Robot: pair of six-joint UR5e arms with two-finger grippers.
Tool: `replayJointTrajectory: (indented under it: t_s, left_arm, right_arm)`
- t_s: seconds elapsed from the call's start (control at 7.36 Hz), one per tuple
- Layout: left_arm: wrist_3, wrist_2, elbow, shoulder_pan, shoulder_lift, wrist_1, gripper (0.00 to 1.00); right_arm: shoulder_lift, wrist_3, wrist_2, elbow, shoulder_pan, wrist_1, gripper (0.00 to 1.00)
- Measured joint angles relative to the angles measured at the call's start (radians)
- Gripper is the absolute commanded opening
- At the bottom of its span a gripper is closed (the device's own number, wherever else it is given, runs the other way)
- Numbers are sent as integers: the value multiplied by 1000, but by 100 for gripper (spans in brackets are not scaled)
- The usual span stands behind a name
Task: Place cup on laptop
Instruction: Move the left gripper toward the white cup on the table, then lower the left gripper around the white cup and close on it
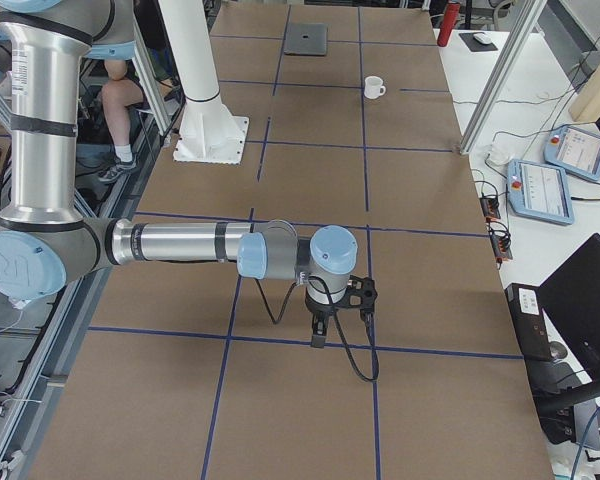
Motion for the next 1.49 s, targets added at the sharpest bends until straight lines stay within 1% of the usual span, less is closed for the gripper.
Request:
replayJointTrajectory:
  t_s: [0.14,0.41,0.54,0.68,0.81,1.09,1.49]
  left_arm:
    - [-43,10,3,72,-62,35,100]
    - [-145,39,13,202,-152,55,100]
    - [-229,47,18,255,-184,41,100]
    - [-292,63,55,307,-216,-12,100]
    - [-321,83,142,334,-264,-86,100]
    - [-328,98,351,349,-360,-212,100]
    - [-328,118,563,351,-425,-370,100]
  right_arm:
    - [0,0,0,0,0,0,100]
    - [0,0,1,0,0,1,100]
    - [0,0,1,0,0,1,100]
    - [0,0,1,0,0,0,100]
    - [0,0,1,0,0,0,100]
    - [0,0,1,0,0,0,100]
    - [0,0,1,0,0,0,100]
